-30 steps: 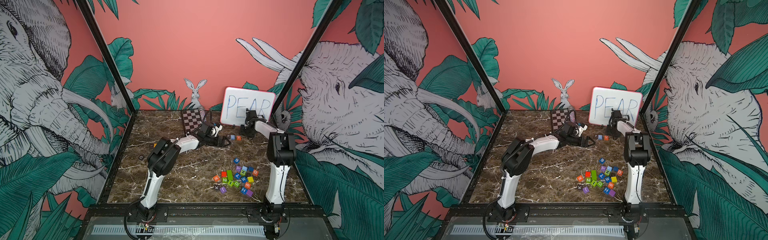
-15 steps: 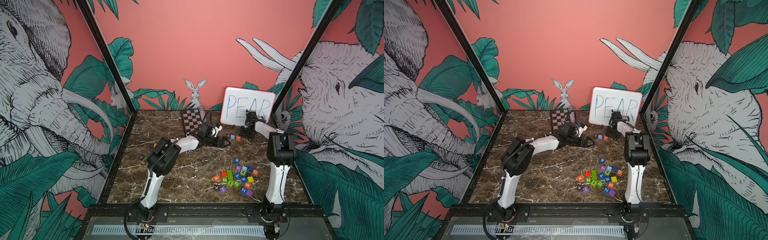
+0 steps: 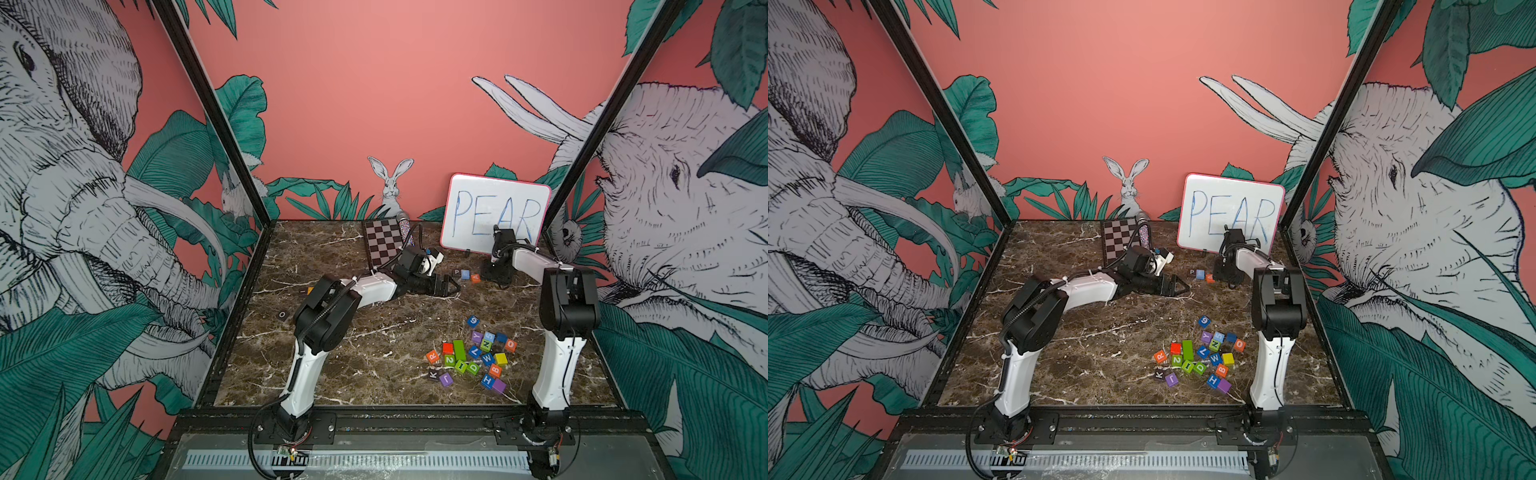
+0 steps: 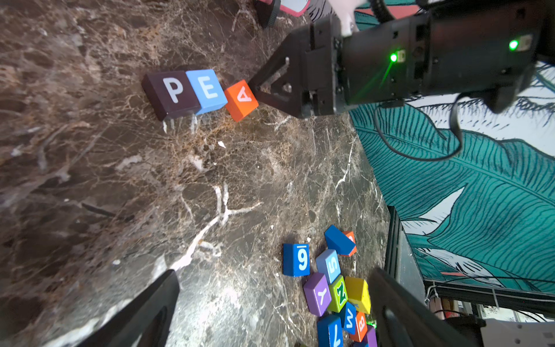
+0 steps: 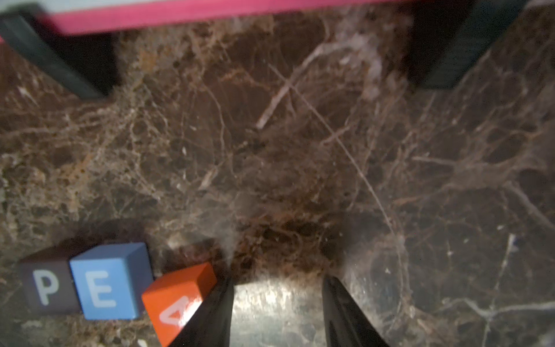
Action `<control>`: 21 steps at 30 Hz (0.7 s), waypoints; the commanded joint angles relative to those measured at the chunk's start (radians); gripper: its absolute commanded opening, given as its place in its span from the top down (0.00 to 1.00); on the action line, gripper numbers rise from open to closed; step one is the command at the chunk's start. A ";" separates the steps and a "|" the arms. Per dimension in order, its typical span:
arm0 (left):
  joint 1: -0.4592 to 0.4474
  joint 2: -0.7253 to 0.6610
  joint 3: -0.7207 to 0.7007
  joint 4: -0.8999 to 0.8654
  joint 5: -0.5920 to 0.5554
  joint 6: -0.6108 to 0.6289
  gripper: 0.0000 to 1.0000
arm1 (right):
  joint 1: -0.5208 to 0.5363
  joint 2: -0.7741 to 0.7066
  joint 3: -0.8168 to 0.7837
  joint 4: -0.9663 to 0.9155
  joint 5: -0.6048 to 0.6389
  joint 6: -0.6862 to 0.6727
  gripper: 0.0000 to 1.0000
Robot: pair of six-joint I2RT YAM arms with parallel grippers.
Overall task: Spell the uppercase word “pear” with letter blocks
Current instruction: Adjust the letter block at the center of the board.
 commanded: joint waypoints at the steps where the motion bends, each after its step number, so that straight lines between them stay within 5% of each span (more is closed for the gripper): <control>1: 0.004 -0.080 -0.016 0.023 0.009 -0.007 0.01 | 0.015 -0.059 -0.043 -0.019 -0.016 0.005 0.50; 10: 0.004 -0.086 -0.029 0.034 0.012 -0.012 0.01 | 0.053 -0.142 -0.129 0.005 -0.002 -0.016 0.48; 21: 0.004 -0.102 -0.045 0.043 0.011 -0.010 0.01 | 0.067 -0.055 -0.039 -0.025 0.039 -0.054 0.43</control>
